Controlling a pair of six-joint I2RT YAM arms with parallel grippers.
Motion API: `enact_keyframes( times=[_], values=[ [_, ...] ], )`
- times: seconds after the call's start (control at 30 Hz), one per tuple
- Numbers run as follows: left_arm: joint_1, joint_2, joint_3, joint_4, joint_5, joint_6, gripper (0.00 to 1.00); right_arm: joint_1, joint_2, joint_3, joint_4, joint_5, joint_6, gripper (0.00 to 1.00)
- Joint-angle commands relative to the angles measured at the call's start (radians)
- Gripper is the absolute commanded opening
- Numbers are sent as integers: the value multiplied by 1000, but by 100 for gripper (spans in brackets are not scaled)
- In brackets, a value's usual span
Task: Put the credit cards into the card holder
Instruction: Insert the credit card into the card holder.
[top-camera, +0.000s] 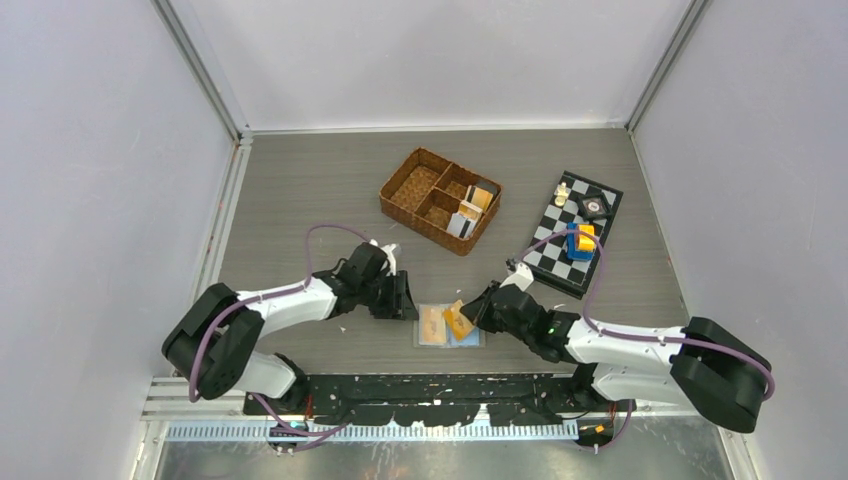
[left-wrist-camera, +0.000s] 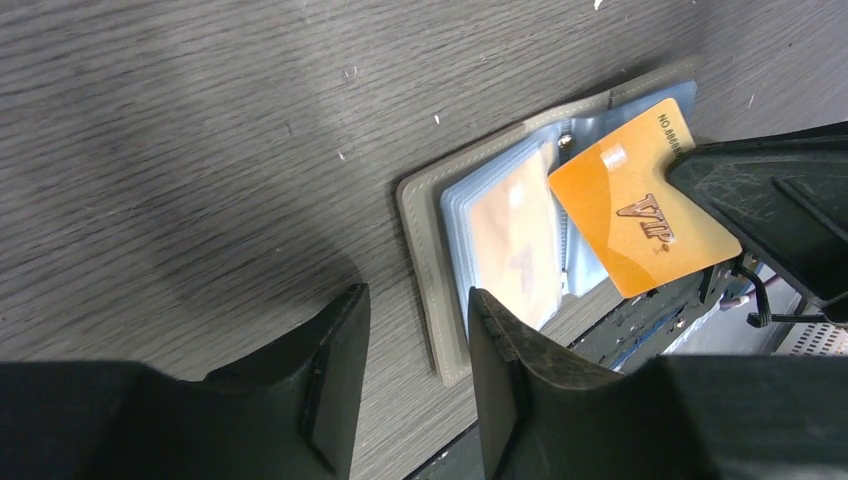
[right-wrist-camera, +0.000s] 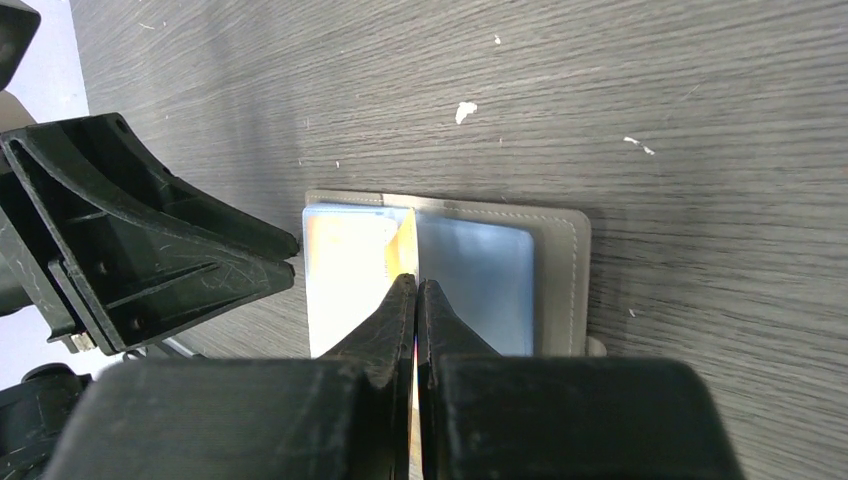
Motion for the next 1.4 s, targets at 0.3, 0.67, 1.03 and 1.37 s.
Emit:
enact_keyframes(
  times=[0.3,0.67,1.03,1.37],
  values=[
    [-14,36,-19,41,2,4,26,46,99,-49,122,92,37,0],
    [-14,57,-26,39,-11,7,10,65,169,-74,233,116,29,0],
    [-14,68,-27,40,-16,7,0,96,242,-73,271,136,50,1],
    [-15,64,-30,38,-26,8,0,114,233,-71,195,185,63,18]
  ],
)
